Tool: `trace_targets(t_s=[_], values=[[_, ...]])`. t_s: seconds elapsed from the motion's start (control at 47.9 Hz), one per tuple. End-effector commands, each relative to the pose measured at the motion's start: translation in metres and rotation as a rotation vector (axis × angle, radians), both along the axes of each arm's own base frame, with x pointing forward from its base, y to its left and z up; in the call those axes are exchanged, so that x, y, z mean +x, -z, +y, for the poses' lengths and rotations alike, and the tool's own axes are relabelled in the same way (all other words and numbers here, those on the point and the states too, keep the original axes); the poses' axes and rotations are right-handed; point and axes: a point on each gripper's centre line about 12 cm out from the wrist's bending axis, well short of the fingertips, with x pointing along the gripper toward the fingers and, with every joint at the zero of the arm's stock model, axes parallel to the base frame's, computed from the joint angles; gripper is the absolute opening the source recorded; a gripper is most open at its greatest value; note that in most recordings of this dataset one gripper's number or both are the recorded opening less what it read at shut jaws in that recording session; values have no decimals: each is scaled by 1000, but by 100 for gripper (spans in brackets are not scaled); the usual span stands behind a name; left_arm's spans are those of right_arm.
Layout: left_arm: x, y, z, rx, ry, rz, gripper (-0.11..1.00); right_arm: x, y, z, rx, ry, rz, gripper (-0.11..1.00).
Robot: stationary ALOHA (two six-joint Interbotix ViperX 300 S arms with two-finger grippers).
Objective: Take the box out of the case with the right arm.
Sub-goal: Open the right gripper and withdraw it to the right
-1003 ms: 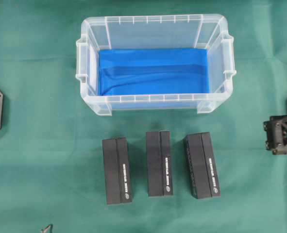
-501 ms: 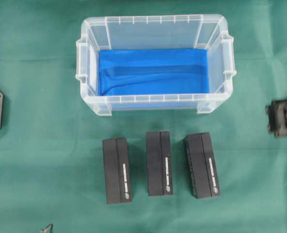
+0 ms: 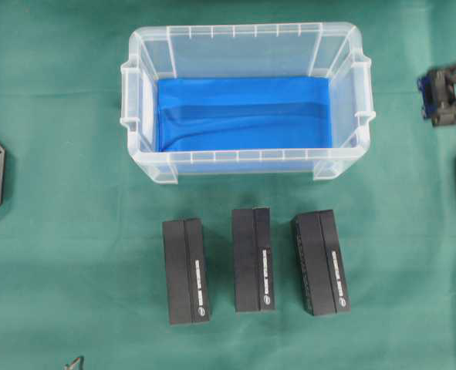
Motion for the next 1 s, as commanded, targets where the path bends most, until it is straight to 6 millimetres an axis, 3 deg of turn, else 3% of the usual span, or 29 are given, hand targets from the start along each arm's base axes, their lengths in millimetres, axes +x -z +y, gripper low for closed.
trace_targets(t_s=[0.0,0.982], values=[[1,-8,1,3,-2,-26,2,3,-3,-9,-2,5,-26,88],[1,-8,1,3,-2,-26,2,6,1,-12,5,8,-15,88]])
